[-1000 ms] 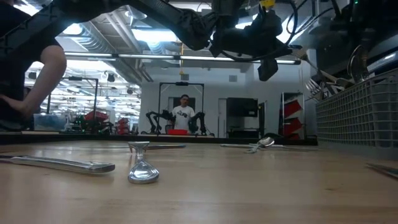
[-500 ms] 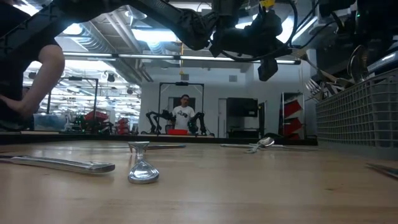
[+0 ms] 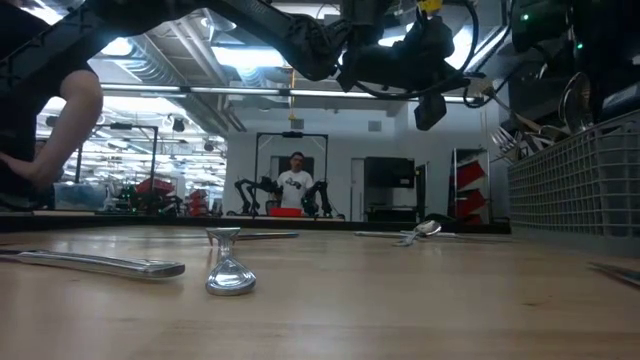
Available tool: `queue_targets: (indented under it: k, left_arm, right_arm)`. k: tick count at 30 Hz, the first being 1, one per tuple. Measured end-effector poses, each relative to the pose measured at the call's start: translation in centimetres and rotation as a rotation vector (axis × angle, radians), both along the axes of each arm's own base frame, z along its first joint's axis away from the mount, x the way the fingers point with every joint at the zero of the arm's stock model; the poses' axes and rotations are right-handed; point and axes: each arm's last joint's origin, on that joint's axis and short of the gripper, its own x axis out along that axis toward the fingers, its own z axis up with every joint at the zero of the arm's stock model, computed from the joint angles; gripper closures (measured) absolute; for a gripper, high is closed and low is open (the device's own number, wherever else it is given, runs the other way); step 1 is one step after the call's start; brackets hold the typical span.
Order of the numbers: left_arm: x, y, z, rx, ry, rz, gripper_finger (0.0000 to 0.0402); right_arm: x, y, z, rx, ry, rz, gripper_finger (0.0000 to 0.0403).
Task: Sort silverware
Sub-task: Put the bottom fork into the left section of the utensil holder
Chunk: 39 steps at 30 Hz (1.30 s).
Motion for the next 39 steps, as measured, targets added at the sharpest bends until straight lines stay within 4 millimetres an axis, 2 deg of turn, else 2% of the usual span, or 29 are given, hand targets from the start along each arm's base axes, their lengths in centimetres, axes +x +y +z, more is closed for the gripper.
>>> queue_targets:
  k: [9, 17, 23, 31, 39]
  left_arm:
    - [0.0, -0.1, 0.3, 0.057, -0.007, 0.008, 0.0401]
    - [0.0, -0.6, 0.9, 0.138, -0.046, 0.075, 0.0401]
    - [0.0, -0.5, 0.7, 0.21, 0.013, 0.155, 0.0401]
    - [0.0, -0.3, -0.4, 0.204, 0.142, 0.147, 0.0401]
    - [0.0, -0.4, -0.3, 0.207, 0.143, 0.115, 0.0401]
  right_arm:
    - [0.5, -0.4, -0.6, -0.024, -0.001, 0.12, 0.0386]
    - [0.7, -0.4, -0.6, -0.004, -0.02, 0.202, 0.0372]
    - [0.7, -0.4, -0.6, -0.002, -0.025, 0.206, 0.0385]
    - [0.8, -0.4, -0.6, 0.003, -0.02, 0.232, 0.0361]
    - [0.9, -0.5, -0.6, -0.003, -0.029, 0.241, 0.0359]
